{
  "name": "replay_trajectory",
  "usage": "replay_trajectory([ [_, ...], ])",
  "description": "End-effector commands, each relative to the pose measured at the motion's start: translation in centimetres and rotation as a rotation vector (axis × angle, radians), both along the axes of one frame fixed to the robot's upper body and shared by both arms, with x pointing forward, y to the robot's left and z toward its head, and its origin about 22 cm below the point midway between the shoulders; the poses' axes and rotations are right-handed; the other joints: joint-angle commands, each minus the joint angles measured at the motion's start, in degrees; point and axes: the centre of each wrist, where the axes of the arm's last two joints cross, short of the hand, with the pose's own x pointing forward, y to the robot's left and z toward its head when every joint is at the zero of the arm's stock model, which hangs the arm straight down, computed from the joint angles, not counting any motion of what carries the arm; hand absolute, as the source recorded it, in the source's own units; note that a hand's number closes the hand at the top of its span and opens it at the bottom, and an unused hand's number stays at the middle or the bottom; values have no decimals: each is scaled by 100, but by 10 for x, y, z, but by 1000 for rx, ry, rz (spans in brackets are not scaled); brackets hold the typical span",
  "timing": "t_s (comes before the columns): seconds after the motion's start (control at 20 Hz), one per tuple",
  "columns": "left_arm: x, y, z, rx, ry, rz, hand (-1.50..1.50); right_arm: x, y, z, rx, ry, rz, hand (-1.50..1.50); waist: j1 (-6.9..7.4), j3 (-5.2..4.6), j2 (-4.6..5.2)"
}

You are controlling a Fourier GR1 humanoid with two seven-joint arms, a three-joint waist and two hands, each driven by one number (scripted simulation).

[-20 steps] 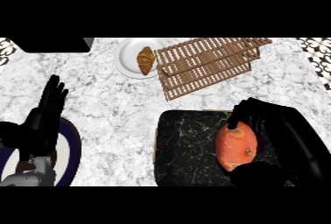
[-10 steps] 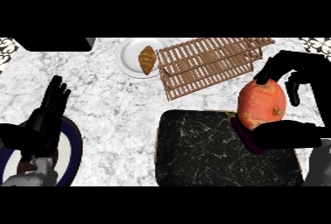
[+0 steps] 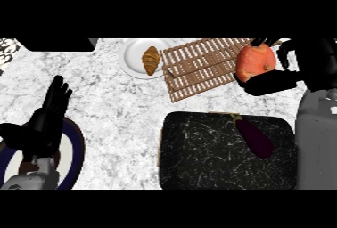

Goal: Pick the squash from the tray and place it in the tiered shelf

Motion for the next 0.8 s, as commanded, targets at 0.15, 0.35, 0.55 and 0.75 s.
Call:
replay_trajectory([
  [0.15,2,-9,-3,-5,-3,-4,0,47,8,-31,20,-66,-19,150,15,-1,2],
  [0.35,-10,-13,2,-12,-9,-9,0,63,5,-53,47,-80,-3,150,19,0,-2],
  [0.55,-7,-7,2,-1,16,-7,0,73,28,-67,44,-74,-1,150,3,0,-8],
  [0.75,-12,-7,13,3,-6,-19,0,105,22,-59,29,-52,-30,150,47,0,0],
])
